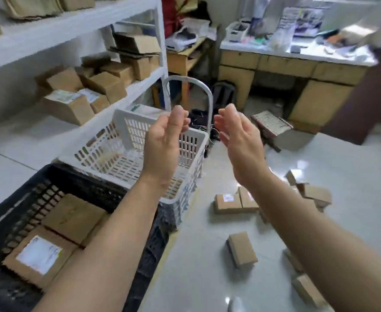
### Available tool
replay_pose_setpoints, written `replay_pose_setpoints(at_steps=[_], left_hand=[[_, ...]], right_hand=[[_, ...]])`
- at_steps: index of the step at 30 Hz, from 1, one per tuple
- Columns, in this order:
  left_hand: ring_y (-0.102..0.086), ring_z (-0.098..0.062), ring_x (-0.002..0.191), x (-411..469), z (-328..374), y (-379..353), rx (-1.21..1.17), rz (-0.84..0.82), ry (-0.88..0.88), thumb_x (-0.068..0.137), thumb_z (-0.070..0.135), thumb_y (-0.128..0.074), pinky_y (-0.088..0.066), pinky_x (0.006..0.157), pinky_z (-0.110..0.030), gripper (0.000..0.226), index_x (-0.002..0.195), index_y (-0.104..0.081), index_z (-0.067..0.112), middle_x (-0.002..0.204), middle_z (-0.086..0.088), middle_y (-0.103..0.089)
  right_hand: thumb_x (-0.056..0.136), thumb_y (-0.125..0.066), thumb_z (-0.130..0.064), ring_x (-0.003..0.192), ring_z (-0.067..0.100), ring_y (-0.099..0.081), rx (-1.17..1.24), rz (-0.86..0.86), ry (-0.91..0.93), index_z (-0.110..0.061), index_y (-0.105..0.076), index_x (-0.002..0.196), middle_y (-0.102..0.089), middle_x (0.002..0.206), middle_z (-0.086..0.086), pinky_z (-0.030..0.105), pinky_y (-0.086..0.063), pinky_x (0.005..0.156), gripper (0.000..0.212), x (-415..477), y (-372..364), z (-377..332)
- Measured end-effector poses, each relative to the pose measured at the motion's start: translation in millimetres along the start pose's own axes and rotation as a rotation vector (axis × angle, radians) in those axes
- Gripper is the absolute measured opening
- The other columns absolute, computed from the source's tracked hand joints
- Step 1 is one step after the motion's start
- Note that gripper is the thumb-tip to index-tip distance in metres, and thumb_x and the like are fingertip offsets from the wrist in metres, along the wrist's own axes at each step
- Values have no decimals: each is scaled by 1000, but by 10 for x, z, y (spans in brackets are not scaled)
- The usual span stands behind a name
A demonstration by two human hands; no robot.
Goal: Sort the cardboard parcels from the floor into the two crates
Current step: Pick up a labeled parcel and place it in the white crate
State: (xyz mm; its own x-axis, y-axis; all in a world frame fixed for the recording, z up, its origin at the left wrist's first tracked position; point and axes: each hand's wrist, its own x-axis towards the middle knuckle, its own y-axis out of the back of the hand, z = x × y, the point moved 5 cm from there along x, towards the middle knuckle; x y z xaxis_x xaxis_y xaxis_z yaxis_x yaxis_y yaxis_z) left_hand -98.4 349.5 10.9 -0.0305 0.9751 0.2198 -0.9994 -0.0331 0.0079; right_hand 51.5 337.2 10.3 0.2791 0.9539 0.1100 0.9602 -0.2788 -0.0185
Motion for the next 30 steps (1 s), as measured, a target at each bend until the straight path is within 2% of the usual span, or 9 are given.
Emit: replay_pose_setpoints(at_steps=[4, 9, 12, 17, 19, 21, 23, 27, 30], left_hand=[[-63, -21, 102, -135, -2, -748, -83, -187, 28, 90, 52, -43, -48, 91, -28, 36, 94, -65, 23, 98, 0, -67], [-62, -17, 97, -441, 14, -1620, -121, -366, 44, 98, 44, -40, -49, 91, -30, 34, 95, -63, 20, 96, -2, -65], [-60, -14, 93, -712, 37, -2105, -143, -447, 64, 99, 38, -39, -48, 83, -21, 31, 91, -63, 18, 92, 0, -63], [-59, -14, 92, -1179, 47, -2779, -155, -520, 134, 100, 35, -40, -48, 84, -24, 30, 90, -61, 17, 92, -2, -61], [-59, -13, 92, -1344, 32, -3003, -154, -527, 160, 100, 36, -40, -48, 82, -22, 30, 89, -61, 17, 93, -3, -62], [-60, -13, 92, -1517, -9, -3252, -138, -536, 176, 100, 37, -40, -46, 81, -23, 31, 90, -62, 17, 96, -3, -62], [-61, -13, 93, -1656, -64, -3468, -121, -542, 193, 99, 39, -41, -45, 82, -24, 31, 93, -62, 17, 98, -3, -63], [-62, -14, 93, -1867, -177, -3837, -116, -561, 233, 99, 40, -42, -45, 78, -22, 31, 93, -62, 17, 97, -3, -64], [-61, -16, 92, -1930, -265, -4065, -115, -581, 271, 99, 40, -42, -46, 81, -25, 31, 93, -61, 17, 95, -3, -64]], right_hand=[[97, -44, -47, 104, 16, -61, -33, 196, -8, -27, -63, 94, -66, 102, -2, 38, -47, 98, 28, -171, 888, -44], [98, -43, -46, 110, 29, -58, -65, 394, -62, -22, -63, 93, -65, 107, 13, 44, -46, 100, 31, -526, 1836, 10], [98, -42, -46, 106, 14, -61, -55, 470, -82, -28, -61, 91, -66, 100, -5, 35, -46, 99, 27, -751, 2343, 53], [95, -43, -51, 109, 15, -60, -59, 565, -152, -27, -60, 89, -65, 108, 0, 44, -44, 103, 30, -1057, 3158, 197], [96, -44, -49, 110, 18, -60, -33, 570, -166, -25, -59, 89, -64, 109, 4, 37, -48, 98, 29, -1159, 3404, 248], [97, -43, -45, 112, 24, -59, 6, 568, -180, -20, -59, 92, -62, 113, 12, 18, -53, 79, 30, -1261, 3657, 278], [98, -43, -42, 114, 27, -56, 30, 585, -196, -13, -60, 97, -59, 119, 19, 9, -51, 64, 34, -1350, 3899, 316], [95, -45, -49, 108, 21, -60, -47, 618, -233, -25, -58, 86, -64, 105, 5, 38, -48, 98, 29, -1431, 4350, 475], [95, -45, -51, 110, 19, -59, -53, 627, -270, -27, -59, 88, -64, 104, 0, 44, -44, 103, 29, -1389, 4564, 594]])
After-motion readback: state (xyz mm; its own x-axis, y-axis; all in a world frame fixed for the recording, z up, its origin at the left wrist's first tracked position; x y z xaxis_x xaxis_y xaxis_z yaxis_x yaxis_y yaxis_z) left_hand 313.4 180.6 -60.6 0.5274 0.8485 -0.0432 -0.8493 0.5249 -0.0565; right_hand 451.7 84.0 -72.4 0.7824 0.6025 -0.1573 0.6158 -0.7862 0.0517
